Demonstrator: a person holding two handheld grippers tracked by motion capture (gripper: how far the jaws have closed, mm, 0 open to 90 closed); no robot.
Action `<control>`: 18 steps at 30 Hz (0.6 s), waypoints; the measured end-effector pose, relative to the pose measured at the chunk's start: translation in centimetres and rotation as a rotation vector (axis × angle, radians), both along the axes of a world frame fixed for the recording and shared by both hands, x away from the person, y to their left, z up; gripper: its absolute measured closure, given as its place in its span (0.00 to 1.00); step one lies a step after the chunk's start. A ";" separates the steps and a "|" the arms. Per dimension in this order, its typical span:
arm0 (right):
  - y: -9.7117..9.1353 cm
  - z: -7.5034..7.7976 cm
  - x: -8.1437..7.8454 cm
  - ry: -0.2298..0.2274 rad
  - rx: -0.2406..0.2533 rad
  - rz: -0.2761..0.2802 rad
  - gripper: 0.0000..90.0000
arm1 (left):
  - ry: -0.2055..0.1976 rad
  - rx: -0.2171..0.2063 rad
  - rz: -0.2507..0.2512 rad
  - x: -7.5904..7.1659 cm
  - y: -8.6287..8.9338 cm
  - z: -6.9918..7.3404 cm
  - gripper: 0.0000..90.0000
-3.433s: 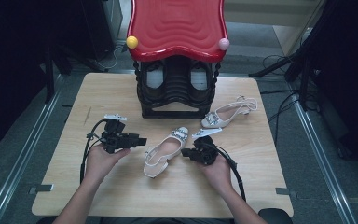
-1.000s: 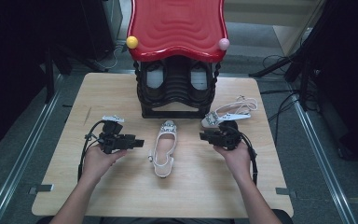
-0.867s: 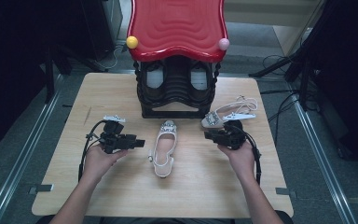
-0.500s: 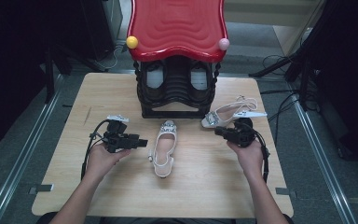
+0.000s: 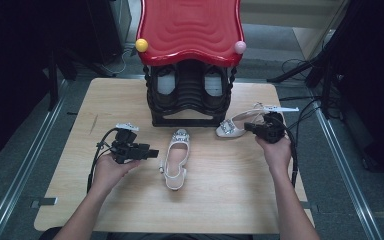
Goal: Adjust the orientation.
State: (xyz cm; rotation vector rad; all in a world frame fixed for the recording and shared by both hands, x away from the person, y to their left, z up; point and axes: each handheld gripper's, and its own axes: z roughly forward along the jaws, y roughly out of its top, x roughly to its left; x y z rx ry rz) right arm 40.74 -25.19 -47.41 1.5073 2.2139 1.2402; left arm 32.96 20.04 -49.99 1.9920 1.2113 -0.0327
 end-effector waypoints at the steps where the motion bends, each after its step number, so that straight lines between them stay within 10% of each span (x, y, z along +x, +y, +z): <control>1: 0.2 -0.2 0.5 0.007 -0.003 -0.002 1.00 | 0.000 0.000 0.000 0.0 0.0 0.0 0.48; 18: 1.9 -2.9 3.5 0.067 -0.087 0.008 1.00 | 0.000 0.007 0.004 -0.3 0.3 -0.1 0.48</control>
